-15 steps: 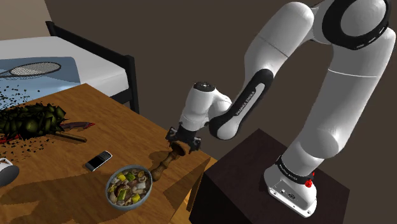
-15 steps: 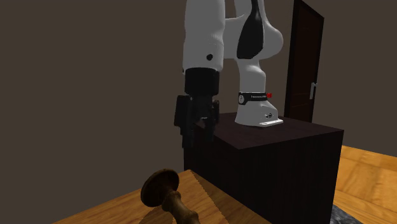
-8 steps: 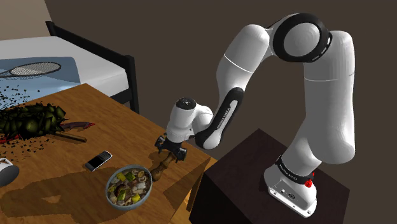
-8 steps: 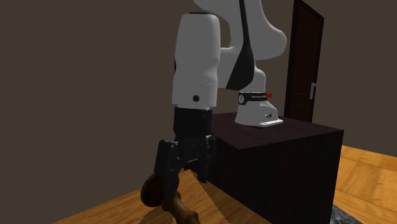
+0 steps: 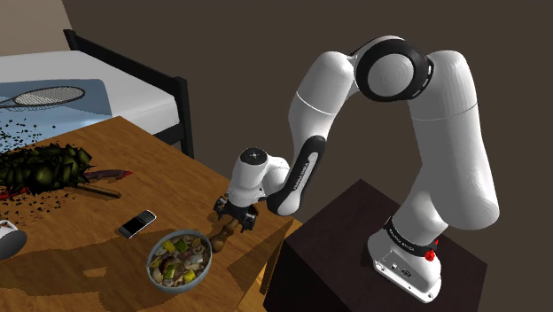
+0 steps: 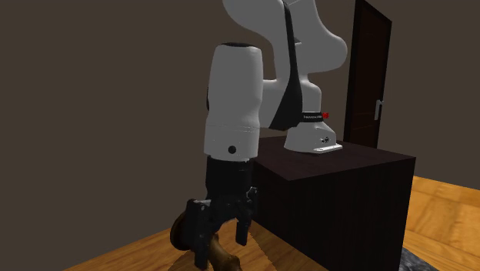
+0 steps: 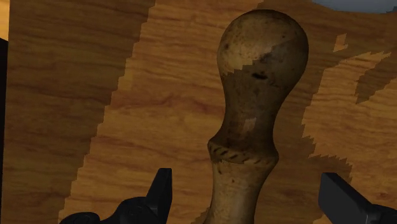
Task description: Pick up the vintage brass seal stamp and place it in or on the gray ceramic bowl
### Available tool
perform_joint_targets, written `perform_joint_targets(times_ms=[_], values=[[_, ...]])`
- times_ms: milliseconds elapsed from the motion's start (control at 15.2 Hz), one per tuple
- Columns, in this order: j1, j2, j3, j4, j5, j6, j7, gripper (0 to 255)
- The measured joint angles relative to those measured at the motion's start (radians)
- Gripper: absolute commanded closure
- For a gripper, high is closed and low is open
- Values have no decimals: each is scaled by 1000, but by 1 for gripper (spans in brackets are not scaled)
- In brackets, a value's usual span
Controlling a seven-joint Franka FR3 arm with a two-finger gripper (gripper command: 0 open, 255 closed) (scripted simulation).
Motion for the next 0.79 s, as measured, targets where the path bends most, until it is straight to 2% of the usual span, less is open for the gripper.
perform_joint_targets(times_ms=[396,462,792], values=[[7,14,-7,10,-2,5,3,0],[7,14,-7,10,-2,5,3,255],[8,14,-7,10,-2,5,3,255]])
